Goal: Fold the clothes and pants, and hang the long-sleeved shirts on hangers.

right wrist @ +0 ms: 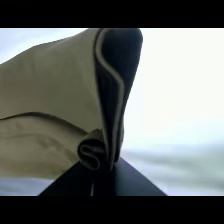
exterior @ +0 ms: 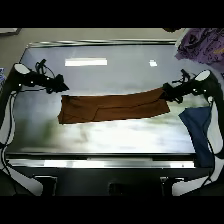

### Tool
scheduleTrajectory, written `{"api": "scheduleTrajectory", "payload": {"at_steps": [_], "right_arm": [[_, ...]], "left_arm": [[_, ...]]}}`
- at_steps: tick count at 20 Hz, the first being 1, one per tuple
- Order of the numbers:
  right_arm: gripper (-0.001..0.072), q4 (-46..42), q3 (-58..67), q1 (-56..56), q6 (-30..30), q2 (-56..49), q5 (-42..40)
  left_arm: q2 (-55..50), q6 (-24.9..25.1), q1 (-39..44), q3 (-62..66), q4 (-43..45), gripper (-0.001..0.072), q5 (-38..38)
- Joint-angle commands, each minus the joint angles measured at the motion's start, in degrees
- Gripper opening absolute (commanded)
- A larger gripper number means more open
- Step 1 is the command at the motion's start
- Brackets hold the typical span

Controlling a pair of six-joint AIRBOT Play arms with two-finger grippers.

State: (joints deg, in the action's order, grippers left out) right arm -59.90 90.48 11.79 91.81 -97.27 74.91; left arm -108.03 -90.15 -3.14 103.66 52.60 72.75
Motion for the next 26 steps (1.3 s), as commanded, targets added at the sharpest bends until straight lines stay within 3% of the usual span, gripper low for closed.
{"api": "scheduleTrajectory", "payload": {"at_steps": [1, 5, 10, 15, 19, 22, 24, 26], "right_arm": [[0.0030, -6.32, 0.04, -0.33, 5.05, 7.67, 2.29], [0.0031, -14.03, 0.63, -0.33, 11.54, 14.40, 7.32], [0.0031, -16.28, 0.63, -0.33, 16.06, 21.84, 12.44], [0.0031, -17.03, 0.63, -0.33, 17.57, 25.49, 12.94], [0.0031, -16.65, 0.63, -0.33, 17.70, 26.16, 13.81], [0.0031, -17.27, 0.63, -0.33, 17.70, 26.14, 13.22], [0.0031, -17.75, 0.63, -0.33, 17.70, 26.14, 12.87], [0.0031, -17.88, 0.63, -0.33, 17.81, 26.12, 11.54]], "left_arm": [[-1.62, -5.09, 8.39, -0.09, -0.92, 0.0017, -5.01], [-5.22, -8.17, 21.88, -0.04, -8.22, 0.0016, -14.62], [-10.01, -18.18, 37.40, 0.11, -13.14, 0.0015, -29.86], [-15.39, -19.45, 45.62, 0.26, -24.50, 0.0014, -37.44], [-18.23, -22.29, 49.29, 0.37, -27.50, 0.0013, -40.98], [-19.06, -20.81, 50.03, 3.04, -27.65, 0.0014, -42.21], [-18.38, -16.65, 48.24, 5.46, -27.52, 0.0013, -39.65], [-16.24, -16.15, 44.72, 6.32, -23.28, 0.0012, -33.79]]}}
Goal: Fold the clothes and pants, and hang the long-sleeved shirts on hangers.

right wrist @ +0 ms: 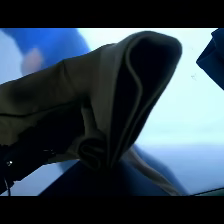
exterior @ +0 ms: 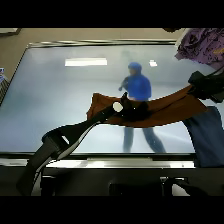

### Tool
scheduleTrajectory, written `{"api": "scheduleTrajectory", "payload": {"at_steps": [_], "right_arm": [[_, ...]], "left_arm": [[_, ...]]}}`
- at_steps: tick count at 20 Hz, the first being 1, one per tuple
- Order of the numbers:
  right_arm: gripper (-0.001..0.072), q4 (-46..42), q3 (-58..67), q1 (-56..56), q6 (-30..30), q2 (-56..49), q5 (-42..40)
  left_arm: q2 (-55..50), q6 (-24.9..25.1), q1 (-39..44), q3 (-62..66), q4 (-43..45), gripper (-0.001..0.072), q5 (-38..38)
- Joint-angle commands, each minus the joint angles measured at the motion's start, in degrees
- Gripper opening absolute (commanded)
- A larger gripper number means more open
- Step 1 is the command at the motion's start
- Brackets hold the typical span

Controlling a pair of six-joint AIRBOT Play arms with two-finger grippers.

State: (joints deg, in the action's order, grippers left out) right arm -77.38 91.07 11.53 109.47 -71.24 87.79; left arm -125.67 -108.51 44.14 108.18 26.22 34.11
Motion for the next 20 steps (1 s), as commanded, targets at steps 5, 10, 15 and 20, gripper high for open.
{"api": "scheduleTrajectory", "payload": {"at_steps": [5, 10, 15, 20], "right_arm": [[0.0031, 9.18, 0.04, -0.96, 5.35, -0.72, -7.32], [0.0031, 4.00, 0.04, -16.72, 16.31, -4.22, -13.55], [0.0031, -1.11, 0.04, -33.73, 29.09, -12.37, -23.61], [0.0031, -1.75, 0.04, -42.64, 39.82, -20.39, -34.56]], "left_arm": [[13.64, 1.42, -16.20, 1.79, 29.66, 0.0013, 27.61], [26.93, 6.69, -31.98, 1.79, 46.69, 0.0016, 47.50], [33.55, 8.28, -43.85, 1.79, 48.22, 0.0016, 54.45], [35.28, 9.51, -48.15, 1.79, 48.22, 0.0017, 55.10]]}}
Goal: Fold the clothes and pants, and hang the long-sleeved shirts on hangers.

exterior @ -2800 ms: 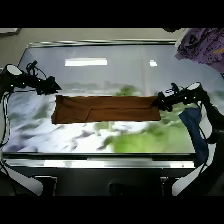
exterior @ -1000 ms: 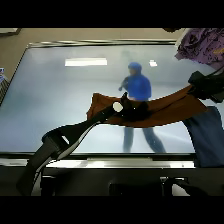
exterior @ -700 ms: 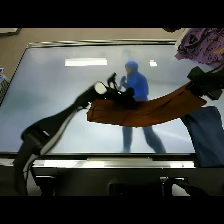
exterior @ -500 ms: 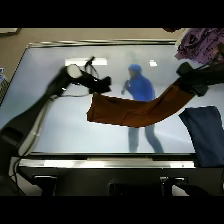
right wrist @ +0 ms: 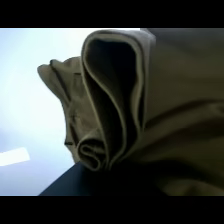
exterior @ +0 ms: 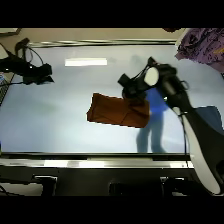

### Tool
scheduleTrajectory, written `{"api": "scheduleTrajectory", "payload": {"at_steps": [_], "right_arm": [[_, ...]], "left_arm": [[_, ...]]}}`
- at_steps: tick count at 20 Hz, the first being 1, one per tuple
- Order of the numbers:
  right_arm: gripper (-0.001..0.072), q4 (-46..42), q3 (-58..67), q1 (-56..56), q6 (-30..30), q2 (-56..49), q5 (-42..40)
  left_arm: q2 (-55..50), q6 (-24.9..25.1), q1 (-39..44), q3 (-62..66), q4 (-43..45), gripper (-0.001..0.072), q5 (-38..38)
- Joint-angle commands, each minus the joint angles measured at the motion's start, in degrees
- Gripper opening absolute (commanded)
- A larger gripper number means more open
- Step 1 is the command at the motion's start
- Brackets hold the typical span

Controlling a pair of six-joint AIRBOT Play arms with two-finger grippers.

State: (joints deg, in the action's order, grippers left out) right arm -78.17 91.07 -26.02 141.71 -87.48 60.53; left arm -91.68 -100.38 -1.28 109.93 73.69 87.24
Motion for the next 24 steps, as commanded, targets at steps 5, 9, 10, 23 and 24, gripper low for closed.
{"api": "scheduleTrajectory", "payload": {"at_steps": [5, 9, 10, 23, 24], "right_arm": [[0.0032, -0.48, 0.04, -7.52, 11.43, -8.48, -11.54], [0.0033, -0.28, 0.04, -7.52, 11.56, -10.51, -13.11], [0.0033, -0.24, 0.04, -7.52, 11.54, -10.88, -13.75], [0.0525, 10.34, 0.04, 1.33, -11.15, 0.44, -4.55], [0.0535, 10.64, 0.04, 5.01, -14.53, 2.10, -1.25]], "left_arm": [[1.16, 2.49, -2.93, 0.04, 0.74, 0.0017, 1.75], [1.16, 2.49, -2.93, 0.04, 0.74, 0.0017, 1.70], [1.16, 2.49, -2.93, 0.04, 0.74, 0.0017, 1.70], [0.74, 2.51, -2.93, 0.04, 0.74, 0.0017, 1.07], [0.74, 2.49, -2.93, 0.04, 0.74, 0.0017, 0.98]]}}
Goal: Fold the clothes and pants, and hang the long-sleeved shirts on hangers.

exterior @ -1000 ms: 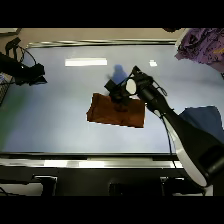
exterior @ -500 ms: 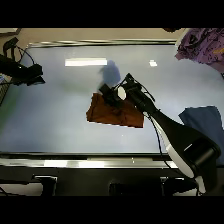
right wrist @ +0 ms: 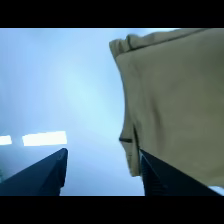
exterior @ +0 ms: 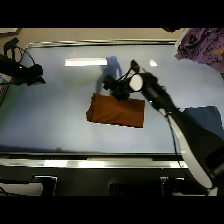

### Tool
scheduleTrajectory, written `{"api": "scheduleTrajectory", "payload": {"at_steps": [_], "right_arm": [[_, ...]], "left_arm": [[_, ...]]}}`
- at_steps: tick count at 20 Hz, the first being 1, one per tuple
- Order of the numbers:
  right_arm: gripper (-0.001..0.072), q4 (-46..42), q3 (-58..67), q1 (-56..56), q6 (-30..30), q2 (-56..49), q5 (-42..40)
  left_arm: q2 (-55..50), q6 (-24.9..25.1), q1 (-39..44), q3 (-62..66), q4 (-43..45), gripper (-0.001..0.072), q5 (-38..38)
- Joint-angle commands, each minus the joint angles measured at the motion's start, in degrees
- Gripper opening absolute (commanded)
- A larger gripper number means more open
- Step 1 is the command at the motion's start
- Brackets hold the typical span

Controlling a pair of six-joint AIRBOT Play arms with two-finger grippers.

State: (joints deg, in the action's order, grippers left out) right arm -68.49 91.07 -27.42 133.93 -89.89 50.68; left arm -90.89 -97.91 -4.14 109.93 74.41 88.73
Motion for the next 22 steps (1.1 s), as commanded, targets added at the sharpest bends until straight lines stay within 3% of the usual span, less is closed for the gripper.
{"api": "scheduleTrajectory", "payload": {"at_steps": [1, 3, 6, 10, 14, 18, 22], "right_arm": [[0.0554, 1.68, 0.04, 10.27, -10.97, 5.75, 11.87], [0.0611, 4.44, 0.02, 19.41, -20.59, 7.23, 19.04], [0.0611, 7.41, -3.02, 32.13, -32.48, 7.21, 26.01], [0.0611, 21.86, -19.61, 43.39, -48.00, 6.60, 23.06], [0.0609, 32.41, -33.51, 43.85, -59.60, 3.54, 15.89], [0.0577, 39.67, -35.60, 40.13, -66.62, -3.26, 12.63], [0.0514, 42.47, -35.58, 37.29, -68.61, -5.75, 6.49]], "left_arm": [[-0.04, 0.02, -0.07, 0.04, 0.02, 0.0017, -0.52], [-0.04, 0.04, -0.09, 0.04, 0.02, 0.0017, -0.52], [-0.04, 0.63, -0.13, 0.04, 0.07, 0.0018, -0.52], [-0.04, 0.63, -0.13, 0.04, 0.09, 0.0018, -0.55], [-0.04, 0.63, -0.11, 0.04, 0.09, 0.0018, -0.66], [-0.04, 0.61, -0.11, 0.04, 0.26, 0.0018, -0.66], [-0.04, 0.39, -0.11, 0.04, 0.26, 0.0018, -0.66]]}}
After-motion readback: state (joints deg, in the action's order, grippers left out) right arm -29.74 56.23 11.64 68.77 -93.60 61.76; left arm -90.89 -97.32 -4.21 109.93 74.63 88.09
